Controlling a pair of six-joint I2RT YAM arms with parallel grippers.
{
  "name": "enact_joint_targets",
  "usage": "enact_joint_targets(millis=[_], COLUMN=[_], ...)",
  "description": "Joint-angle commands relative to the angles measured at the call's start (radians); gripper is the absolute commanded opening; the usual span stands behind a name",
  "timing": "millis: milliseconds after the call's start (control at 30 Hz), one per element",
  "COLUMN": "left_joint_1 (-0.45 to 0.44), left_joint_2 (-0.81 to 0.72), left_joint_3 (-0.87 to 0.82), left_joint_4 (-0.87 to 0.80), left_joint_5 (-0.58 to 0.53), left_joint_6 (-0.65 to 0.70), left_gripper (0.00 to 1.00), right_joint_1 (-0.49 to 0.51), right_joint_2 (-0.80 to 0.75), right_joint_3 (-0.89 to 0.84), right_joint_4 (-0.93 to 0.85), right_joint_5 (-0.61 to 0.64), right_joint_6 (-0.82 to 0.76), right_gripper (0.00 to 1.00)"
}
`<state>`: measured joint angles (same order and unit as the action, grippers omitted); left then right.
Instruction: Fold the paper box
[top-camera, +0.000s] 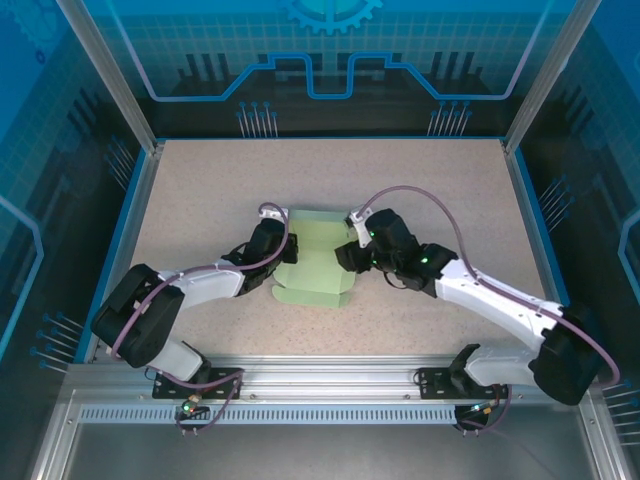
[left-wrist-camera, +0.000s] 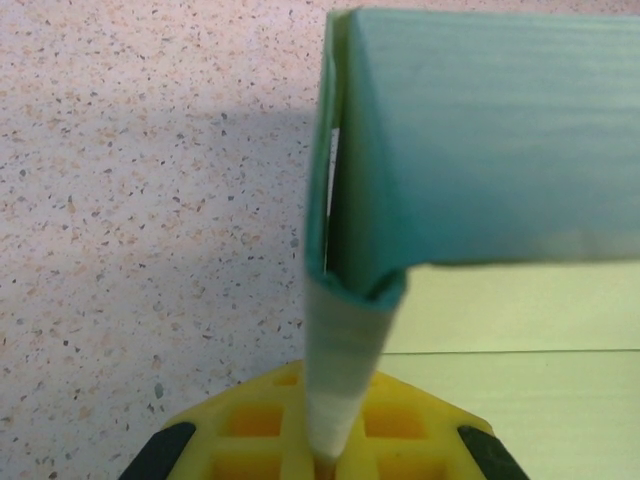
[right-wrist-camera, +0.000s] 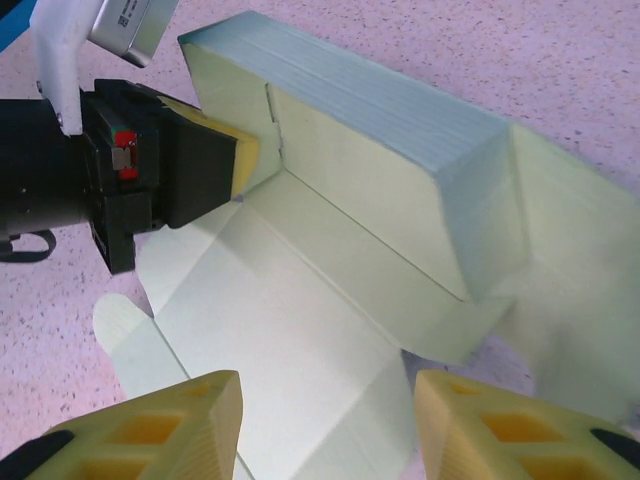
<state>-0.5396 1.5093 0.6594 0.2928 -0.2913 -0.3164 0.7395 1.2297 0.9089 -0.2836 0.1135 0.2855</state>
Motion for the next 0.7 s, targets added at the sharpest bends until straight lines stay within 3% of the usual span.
enact_joint_targets(millis=[0, 167, 333, 500, 667], left_joint_1=[0.003, 0.004, 0.005, 0.005, 0.005], left_joint_2=[-0.034, -0.048, -0.069, -0.084, -0.08], left_joint_3=[0.012, 0.013, 0.012, 0.014, 0.022], left_joint_4=[-0.022, -0.038, -0.052, -0.064, -0.07], left_joint_5=[0.015, 0.022, 0.027, 0.033, 0.046], left_joint_6=[-0.031, -0.035, -0.033, -0.033, -0.033], left_gripper=[0.04, 0.04, 0.04, 0.05, 0.05], right_joint_1=[-0.073, -0.269, -0.436, -0.458, -0.398], right_joint_2=[-0.082, -0.173, -0.14, -0.052, 0.033], right_joint_3=[0.04, 0.002, -0.069, -0.104, -0.091], right_joint_4=[-0.141, -0.154, -0.092, 0.027, 0.101], right_joint_5=[-0.064, -0.124, -0.205, -0.295, -0.37], right_joint_6=[-0.086, -0.073, -0.062, -0.093, -0.145], right_gripper=[0.5, 0.5, 0.49, 0.47, 0.47])
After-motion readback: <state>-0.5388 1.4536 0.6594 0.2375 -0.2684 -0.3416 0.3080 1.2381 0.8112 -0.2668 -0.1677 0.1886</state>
